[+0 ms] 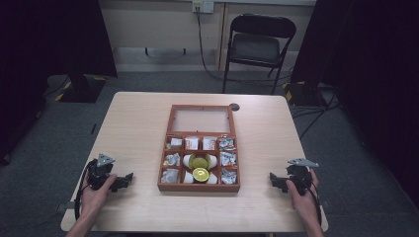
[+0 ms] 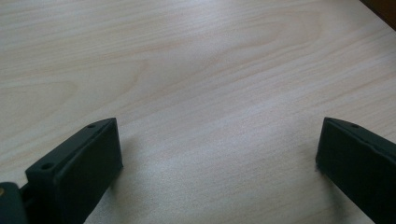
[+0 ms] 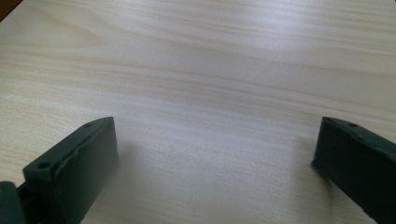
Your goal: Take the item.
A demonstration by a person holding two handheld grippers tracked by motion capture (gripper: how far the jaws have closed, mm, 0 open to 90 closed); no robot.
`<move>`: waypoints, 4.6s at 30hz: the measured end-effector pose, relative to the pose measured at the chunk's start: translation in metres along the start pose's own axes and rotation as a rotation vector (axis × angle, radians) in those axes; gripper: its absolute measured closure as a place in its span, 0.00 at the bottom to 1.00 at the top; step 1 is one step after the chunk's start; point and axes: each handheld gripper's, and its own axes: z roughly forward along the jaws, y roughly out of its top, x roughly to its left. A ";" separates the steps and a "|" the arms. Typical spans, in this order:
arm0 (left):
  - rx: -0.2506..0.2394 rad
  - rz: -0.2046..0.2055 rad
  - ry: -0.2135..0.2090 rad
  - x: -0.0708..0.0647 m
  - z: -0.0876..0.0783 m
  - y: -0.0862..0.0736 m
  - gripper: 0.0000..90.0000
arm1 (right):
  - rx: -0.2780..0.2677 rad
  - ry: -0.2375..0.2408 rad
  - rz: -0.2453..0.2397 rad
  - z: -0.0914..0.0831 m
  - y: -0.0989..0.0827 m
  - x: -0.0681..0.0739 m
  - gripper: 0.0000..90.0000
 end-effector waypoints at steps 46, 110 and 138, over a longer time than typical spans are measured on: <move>-0.101 0.105 -0.107 -0.027 -0.031 0.022 0.28 | 0.000 0.000 0.000 0.000 0.000 0.000 0.00; -0.197 0.261 -0.416 -0.118 -0.019 0.115 0.39 | 0.001 0.001 0.000 0.000 0.000 0.000 0.00; -0.040 0.339 -0.525 -0.175 0.023 0.132 0.33 | 0.001 0.000 0.002 0.000 0.000 0.000 0.00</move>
